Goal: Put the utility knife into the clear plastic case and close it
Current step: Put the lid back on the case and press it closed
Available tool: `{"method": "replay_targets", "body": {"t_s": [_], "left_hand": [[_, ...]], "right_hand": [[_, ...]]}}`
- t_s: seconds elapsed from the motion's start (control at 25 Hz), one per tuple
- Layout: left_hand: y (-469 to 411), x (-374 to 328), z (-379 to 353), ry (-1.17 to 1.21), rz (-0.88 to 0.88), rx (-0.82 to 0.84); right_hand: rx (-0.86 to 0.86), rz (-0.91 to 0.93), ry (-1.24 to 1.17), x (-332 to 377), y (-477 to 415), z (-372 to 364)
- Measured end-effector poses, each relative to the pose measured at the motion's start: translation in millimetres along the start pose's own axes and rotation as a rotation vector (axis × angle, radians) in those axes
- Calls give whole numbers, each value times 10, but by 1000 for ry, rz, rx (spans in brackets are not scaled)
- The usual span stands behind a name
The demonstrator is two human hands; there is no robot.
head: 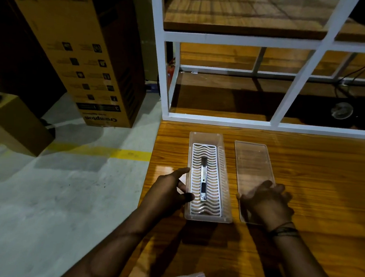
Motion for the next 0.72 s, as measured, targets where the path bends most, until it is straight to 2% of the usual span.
{"method": "replay_targets", "body": {"t_s": [0.28,0.44,0.72], "left_hand": [[5,-14,-1,-27,-9,-15],[7,-22,-10,-31,-9,-13],[18,-49,21,-97,-32,-24]], "right_hand": [[6,-66,-124,-100,-187,13],[-92,57,-419,-60,-139,205],[-167,313,-674,326,209,715]]}}
Point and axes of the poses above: each hand's wrist, its own y-axis away from the middle knuckle, its own z-axis out of the back of the hand, x = y × z, the point moved 1 cm from there along -y, towards the middle knuckle, and after that the axes turned 14 degrees about -x, right-handed, at the moved point
